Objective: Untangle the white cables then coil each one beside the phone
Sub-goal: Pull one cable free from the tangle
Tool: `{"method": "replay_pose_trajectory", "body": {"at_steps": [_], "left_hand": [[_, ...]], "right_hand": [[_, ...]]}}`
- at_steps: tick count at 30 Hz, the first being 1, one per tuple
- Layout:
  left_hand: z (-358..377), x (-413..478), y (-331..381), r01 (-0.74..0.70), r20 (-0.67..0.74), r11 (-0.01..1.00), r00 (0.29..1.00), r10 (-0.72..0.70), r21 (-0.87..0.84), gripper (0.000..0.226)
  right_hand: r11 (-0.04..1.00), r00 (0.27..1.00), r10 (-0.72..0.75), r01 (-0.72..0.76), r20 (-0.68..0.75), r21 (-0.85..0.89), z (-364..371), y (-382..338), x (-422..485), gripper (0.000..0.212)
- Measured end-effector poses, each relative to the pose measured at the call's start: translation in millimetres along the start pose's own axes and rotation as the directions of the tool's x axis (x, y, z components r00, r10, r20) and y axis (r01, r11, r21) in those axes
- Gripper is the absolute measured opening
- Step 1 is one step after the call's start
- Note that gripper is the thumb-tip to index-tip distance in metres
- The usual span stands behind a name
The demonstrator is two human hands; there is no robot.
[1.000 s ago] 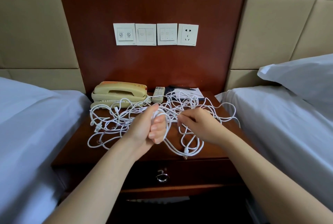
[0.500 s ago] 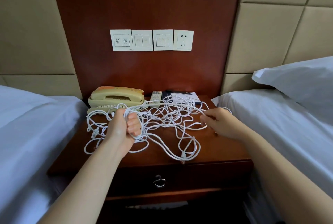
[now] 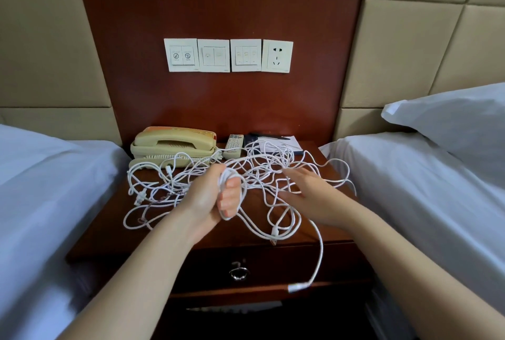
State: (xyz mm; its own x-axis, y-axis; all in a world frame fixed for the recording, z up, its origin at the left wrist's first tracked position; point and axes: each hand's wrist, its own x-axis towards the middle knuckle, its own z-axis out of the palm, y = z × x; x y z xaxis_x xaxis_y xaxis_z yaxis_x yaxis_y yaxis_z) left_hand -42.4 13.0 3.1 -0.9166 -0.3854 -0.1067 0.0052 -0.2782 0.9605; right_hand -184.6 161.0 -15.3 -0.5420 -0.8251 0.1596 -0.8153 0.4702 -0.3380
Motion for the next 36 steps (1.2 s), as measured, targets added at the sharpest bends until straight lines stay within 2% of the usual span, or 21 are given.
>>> {"method": "replay_pose_trajectory", "body": {"at_steps": [1, 3, 4, 6, 8, 12, 15, 19, 22, 26, 31, 36], "left_hand": [[4.6, -1.1, -1.5, 0.004, 0.048, 0.999, 0.999, -0.006, 0.037, 0.050], [14.4, -2.9, -4.9, 0.001, 0.122, 0.995, 0.992, -0.013, 0.104, 0.051], [18.6, -3.8, -6.6, -0.001, 0.148, 0.992, 0.989, -0.018, 0.125, 0.051], [24.8, -5.0, -9.3, -0.003, 0.169, 0.991, 0.985, -0.021, 0.137, 0.054], [26.6, -5.5, -10.2, 0.006, 0.150, 0.993, 0.988, -0.024, 0.121, 0.059], [22.3, -3.2, -12.0, 0.000, 0.093, 0.999, 0.996, -0.005, 0.055, 0.070], [21.1, -2.2, -14.9, 0.045, 0.057, 0.999, 0.997, -0.045, 0.013, 0.076], [23.3, -3.3, -14.6, 0.081, 0.051, 0.996, 0.996, -0.079, -0.034, 0.072], [24.1, -1.5, -12.5, 0.063, -0.030, 0.998, 0.998, -0.063, -0.007, 0.065], [28.2, 1.8, -15.6, -0.025, -0.190, 0.992, 0.981, 0.048, 0.121, 0.057], [32.2, -1.0, -18.0, -0.159, -0.393, 0.925, 0.871, 0.296, 0.345, 0.058], [37.9, -3.4, -24.9, -0.330, -0.321, 0.824, 0.804, 0.501, 0.460, 0.041]], "right_hand": [[0.995, 0.992, -0.064, 0.072, -0.111, 0.070, -0.3, -9.8, -0.9, 0.051], [0.959, 0.925, -0.184, 0.244, -0.333, 0.145, -3.7, -31.0, -3.2, 0.056], [0.941, 0.897, -0.232, 0.304, -0.376, 0.146, -4.5, -38.8, -4.0, 0.058], [0.921, 0.895, -0.299, 0.361, -0.331, 0.144, -3.9, -48.5, -6.7, 0.057], [0.932, 0.913, -0.312, 0.348, -0.264, 0.102, 0.7, -52.7, -9.7, 0.052], [0.946, 0.925, -0.298, 0.319, -0.235, 0.056, 1.5, -53.9, -10.2, 0.029], [0.933, 0.933, -0.303, 0.332, -0.195, 0.137, 1.8, -48.8, -5.7, 0.021], [0.923, 0.937, -0.296, 0.330, -0.184, 0.196, 3.1, -46.8, -4.0, 0.010], [0.939, 0.947, -0.266, 0.297, -0.183, 0.174, 5.9, -49.6, -4.5, 0.025], [0.945, 0.947, -0.236, 0.276, -0.219, 0.175, 9.6, -50.6, -6.3, 0.031], [0.961, 0.925, -0.188, 0.243, -0.331, 0.133, 13.7, -59.2, -5.5, 0.031], [0.959, 0.883, 0.012, 0.123, -0.469, 0.255, 15.7, -62.9, -0.3, 0.036]]}}
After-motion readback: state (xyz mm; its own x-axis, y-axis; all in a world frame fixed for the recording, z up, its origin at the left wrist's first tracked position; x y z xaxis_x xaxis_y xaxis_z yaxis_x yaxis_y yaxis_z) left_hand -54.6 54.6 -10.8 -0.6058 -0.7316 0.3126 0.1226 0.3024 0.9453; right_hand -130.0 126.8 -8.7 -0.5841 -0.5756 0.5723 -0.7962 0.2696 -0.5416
